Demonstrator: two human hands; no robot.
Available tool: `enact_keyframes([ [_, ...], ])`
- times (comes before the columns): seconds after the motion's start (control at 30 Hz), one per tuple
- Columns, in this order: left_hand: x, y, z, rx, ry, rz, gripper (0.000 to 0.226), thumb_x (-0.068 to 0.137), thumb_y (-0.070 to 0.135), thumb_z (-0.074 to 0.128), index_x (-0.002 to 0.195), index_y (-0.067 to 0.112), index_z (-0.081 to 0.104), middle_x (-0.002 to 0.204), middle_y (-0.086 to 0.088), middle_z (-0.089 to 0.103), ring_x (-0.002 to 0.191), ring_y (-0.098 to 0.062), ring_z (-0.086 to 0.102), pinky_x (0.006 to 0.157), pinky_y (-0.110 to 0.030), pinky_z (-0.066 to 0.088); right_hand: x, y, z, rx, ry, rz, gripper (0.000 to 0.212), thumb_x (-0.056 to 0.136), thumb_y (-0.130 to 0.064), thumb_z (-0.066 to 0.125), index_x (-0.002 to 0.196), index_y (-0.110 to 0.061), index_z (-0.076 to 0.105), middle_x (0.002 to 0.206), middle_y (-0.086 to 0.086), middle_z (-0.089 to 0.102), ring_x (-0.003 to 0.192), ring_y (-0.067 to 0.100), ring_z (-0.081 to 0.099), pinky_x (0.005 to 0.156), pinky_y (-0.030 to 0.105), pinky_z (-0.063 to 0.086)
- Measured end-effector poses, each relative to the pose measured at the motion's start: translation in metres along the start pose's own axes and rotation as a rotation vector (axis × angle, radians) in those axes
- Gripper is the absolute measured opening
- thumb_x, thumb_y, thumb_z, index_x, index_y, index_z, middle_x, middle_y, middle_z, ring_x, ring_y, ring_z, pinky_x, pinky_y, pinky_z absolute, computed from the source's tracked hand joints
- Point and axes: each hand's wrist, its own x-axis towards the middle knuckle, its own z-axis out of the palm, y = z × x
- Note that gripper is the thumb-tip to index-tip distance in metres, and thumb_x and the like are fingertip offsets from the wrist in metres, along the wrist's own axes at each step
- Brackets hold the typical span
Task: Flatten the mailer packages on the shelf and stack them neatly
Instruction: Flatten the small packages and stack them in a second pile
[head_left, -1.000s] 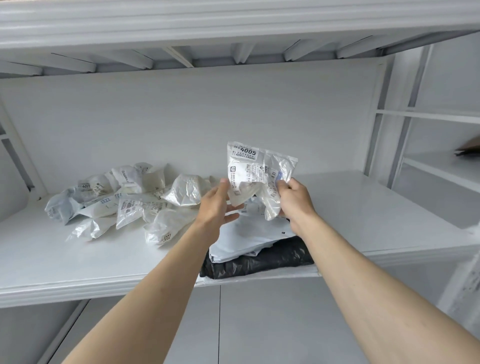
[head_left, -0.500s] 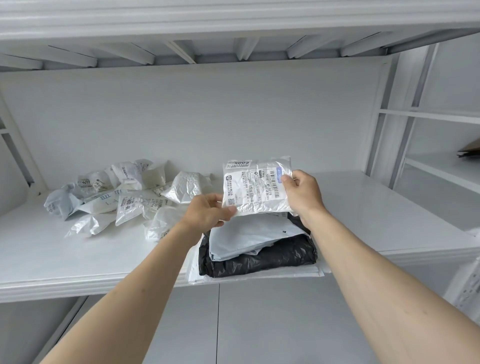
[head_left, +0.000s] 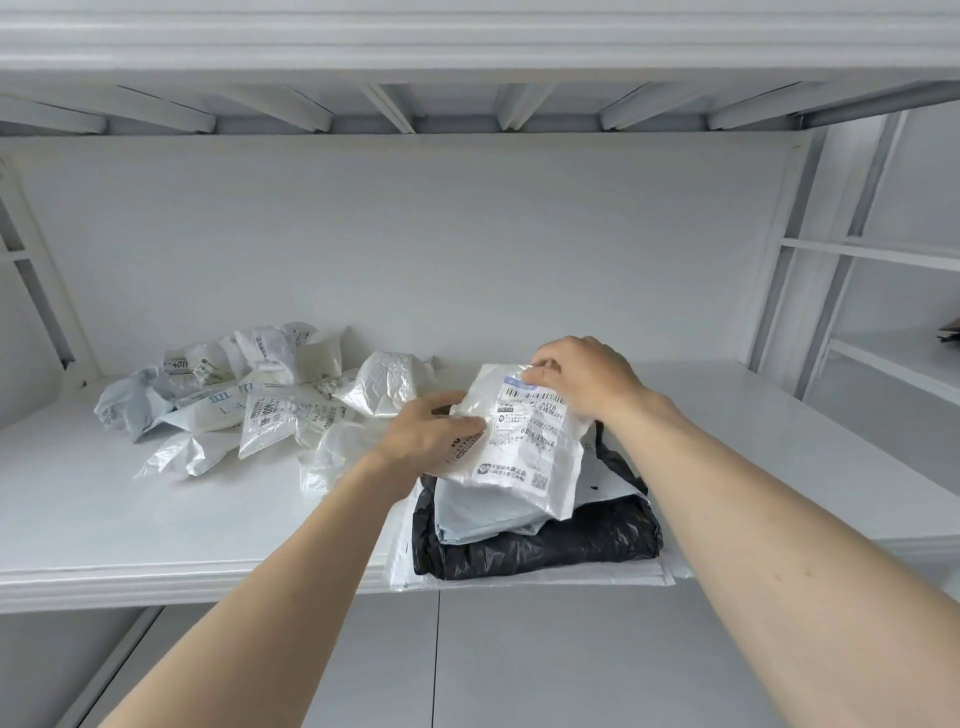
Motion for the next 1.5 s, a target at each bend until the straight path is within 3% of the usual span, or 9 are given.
enact_keyframes([
  [0.1, 0.006, -0.004, 0.009, -0.055, 0.163, 0.051, 0.050, 0.089, 0.004, 0.065, 0.134, 0.016, 0.047, 0.111, -0.007, 0.061, 0.096, -0.026, 0.064, 0.075, -0.034, 0.054, 0.001, -0.016, 0.017, -0.149, 0.095, -0.054, 0.040, 0.101, -0.042, 0.044, 0.137, -0.027, 0.051, 0.134, 0.002, 0.054, 0.125, 0.026, 0.045, 0.099, 0.041, 0.034],
  [0.23, 0.012, -0.014, 0.003, -0.089, 0.259, -0.037, 0.048, 0.094, 0.008, 0.056, 0.139, 0.011, 0.041, 0.100, -0.004, 0.057, 0.092, -0.024, 0.059, 0.067, -0.031, 0.050, -0.008, -0.023, 0.036, -0.078, -0.014, 0.036, 0.044, 0.104, -0.038, 0.030, 0.144, -0.024, 0.041, 0.146, 0.003, 0.043, 0.132, 0.028, 0.038, 0.102, 0.045, 0.034],
  [0.43, 0.016, -0.042, -0.022, -0.199, 0.380, -0.293, 0.016, 0.099, 0.023, 0.038, 0.096, 0.012, 0.051, 0.083, -0.011, 0.057, 0.076, -0.025, 0.053, 0.069, -0.035, 0.041, -0.023, -0.040, 0.073, -0.059, -0.161, 0.015, 0.055, 0.097, -0.049, 0.040, 0.143, -0.018, 0.039, 0.141, 0.006, 0.042, 0.129, 0.028, 0.043, 0.103, 0.052, 0.041],
  [0.6, 0.018, -0.051, -0.001, -0.215, 0.375, -0.293, 0.019, 0.101, 0.018, 0.034, 0.093, 0.010, 0.049, 0.077, -0.010, 0.052, 0.067, -0.023, 0.050, 0.057, -0.029, 0.038, -0.035, -0.035, 0.084, -0.039, -0.447, 0.124, 0.107, 0.077, -0.075, 0.056, 0.153, -0.039, -0.012, 0.162, -0.004, -0.018, 0.148, 0.038, 0.005, 0.112, 0.066, 0.014],
  [0.67, 0.021, -0.049, 0.010, -0.195, 0.389, -0.277, 0.017, 0.101, 0.018, 0.034, 0.096, 0.011, 0.049, 0.077, -0.008, 0.052, 0.067, -0.020, 0.050, 0.055, -0.028, 0.036, -0.038, -0.021, 0.081, -0.030, -0.475, 0.150, 0.117, 0.070, -0.079, 0.060, 0.150, -0.043, -0.019, 0.160, -0.006, -0.025, 0.149, 0.039, -0.002, 0.113, 0.067, 0.010],
  [0.93, 0.054, -0.044, 0.126, -0.252, 0.142, -0.280, 0.039, 0.093, 0.020, 0.034, 0.129, 0.010, 0.047, 0.108, -0.014, 0.061, 0.088, -0.028, 0.060, 0.067, -0.031, 0.047, -0.055, 0.080, 0.044, -0.300, -0.413, 0.307, 0.120, 0.070, -0.066, 0.065, 0.152, -0.037, -0.017, 0.163, 0.003, -0.009, 0.148, 0.037, 0.004, 0.113, 0.066, 0.004],
  [1.17, 0.065, -0.019, 0.238, -0.410, -0.008, -0.304, 0.038, 0.092, 0.016, 0.031, 0.127, 0.015, 0.045, 0.104, -0.009, 0.064, 0.080, -0.025, 0.059, 0.074, -0.036, 0.048, -0.076, 0.156, 0.021, -0.339, -0.194, 0.519, 0.095, 0.081, -0.062, 0.052, 0.153, -0.033, -0.003, 0.159, 0.009, 0.011, 0.143, 0.037, 0.016, 0.111, 0.058, 0.013],
  [1.3, 0.066, -0.008, 0.275, -0.452, -0.048, -0.300, 0.024, 0.095, 0.016, 0.030, 0.116, 0.019, 0.040, 0.100, -0.005, 0.057, 0.078, -0.020, 0.056, 0.074, -0.034, 0.048, -0.086, 0.190, 0.015, -0.302, -0.190, 0.630, 0.121, 0.062, -0.083, 0.055, 0.151, -0.034, -0.010, 0.156, 0.012, 0.018, 0.143, 0.039, 0.015, 0.110, 0.061, 0.012],
  [1.5, 0.067, -0.017, 0.314, -0.522, -0.100, -0.355, 0.022, 0.097, 0.015, 0.030, 0.116, 0.019, 0.041, 0.092, -0.003, 0.054, 0.072, -0.017, 0.054, 0.063, -0.028, 0.048, -0.092, 0.225, -0.001, -0.342, -0.298, 0.661, 0.123, 0.064, -0.051, 0.072, 0.152, -0.033, -0.012, 0.149, 0.006, 0.030, 0.141, 0.036, 0.022, 0.112, 0.062, 0.012],
])
